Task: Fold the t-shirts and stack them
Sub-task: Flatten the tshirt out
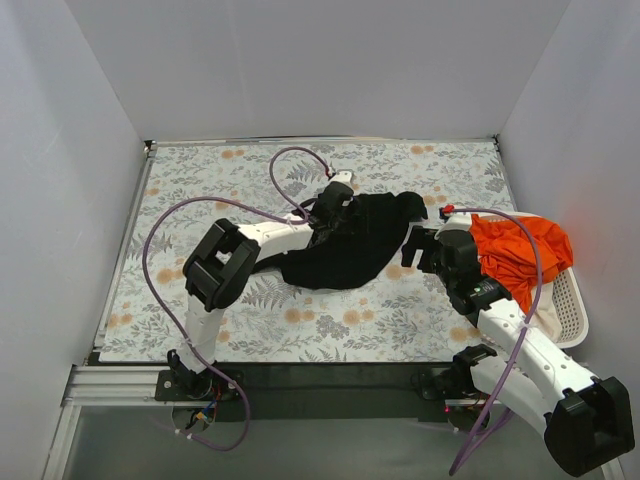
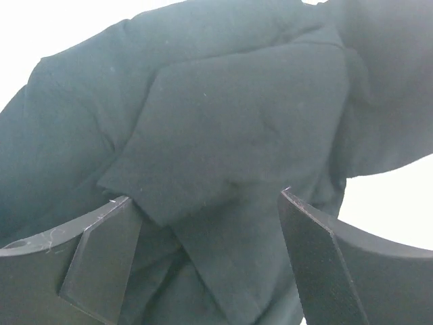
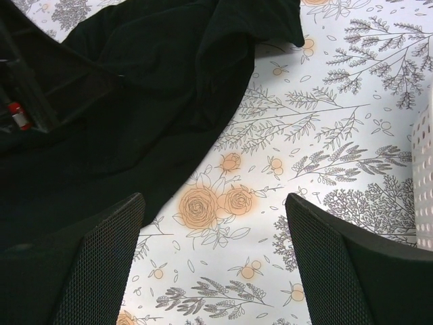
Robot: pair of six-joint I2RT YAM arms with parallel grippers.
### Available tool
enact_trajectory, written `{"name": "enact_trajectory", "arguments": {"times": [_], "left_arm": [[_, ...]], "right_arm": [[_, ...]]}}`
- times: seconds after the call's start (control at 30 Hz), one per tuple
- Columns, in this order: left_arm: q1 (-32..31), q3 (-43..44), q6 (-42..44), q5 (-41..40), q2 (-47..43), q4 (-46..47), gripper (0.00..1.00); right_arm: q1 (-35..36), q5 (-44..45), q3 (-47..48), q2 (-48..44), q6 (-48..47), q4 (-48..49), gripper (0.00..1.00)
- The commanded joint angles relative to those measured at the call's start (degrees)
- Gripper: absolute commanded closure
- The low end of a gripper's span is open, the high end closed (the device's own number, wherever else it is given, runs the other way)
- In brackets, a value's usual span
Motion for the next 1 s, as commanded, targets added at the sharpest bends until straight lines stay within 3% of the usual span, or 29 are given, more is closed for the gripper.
{"name": "enact_trajectory", "arguments": {"times": [0.0,0.13,0.17,0.23,0.27,0.3,0.5,0.8,0.97], "left_arm": [[0.24,3.26,1.13,-2.49,1.29,0.56,0.27],[0.33,4.06,1.39,-2.58,2.35,0.64,0.38],[0.33,4.06,1.57,-2.49,2.35,2.38,0.53],[0.33,4.06,2.27,-2.49,1.74,2.84,0.69],[0.33,4.24,3.14,-2.84,1.21,2.84,0.91],[0.42,4.33,3.67,-3.36,-0.27,2.75,0.99],[1.56,4.50,11.22,-8.89,-11.16,1.17,1.00],[8.15,5.83,23.44,-14.79,-32.43,-6.92,1.00],[10.44,1.70,23.98,-14.97,-40.53,-8.05,1.00]], "right_arm": [[-0.28,-0.83,-0.16,-0.08,0.08,3.37,0.24],[-0.28,-0.91,-0.51,0.01,-0.10,3.72,0.24],[-0.28,-1.09,-0.52,0.18,-0.10,3.90,0.24],[-0.28,-1.70,-0.52,0.45,-0.18,3.90,0.24],[-0.37,-2.05,-0.43,0.80,-0.18,3.90,0.24],[-0.28,-2.32,-0.43,0.89,-0.18,3.90,0.25],[-0.19,-4.60,0.45,1.68,-0.53,5.38,0.25],[-0.28,-15.67,6.42,8.00,-6.25,6.45,0.26],[0.24,-23.32,10.02,14.58,-5.37,7.50,0.26]]}}
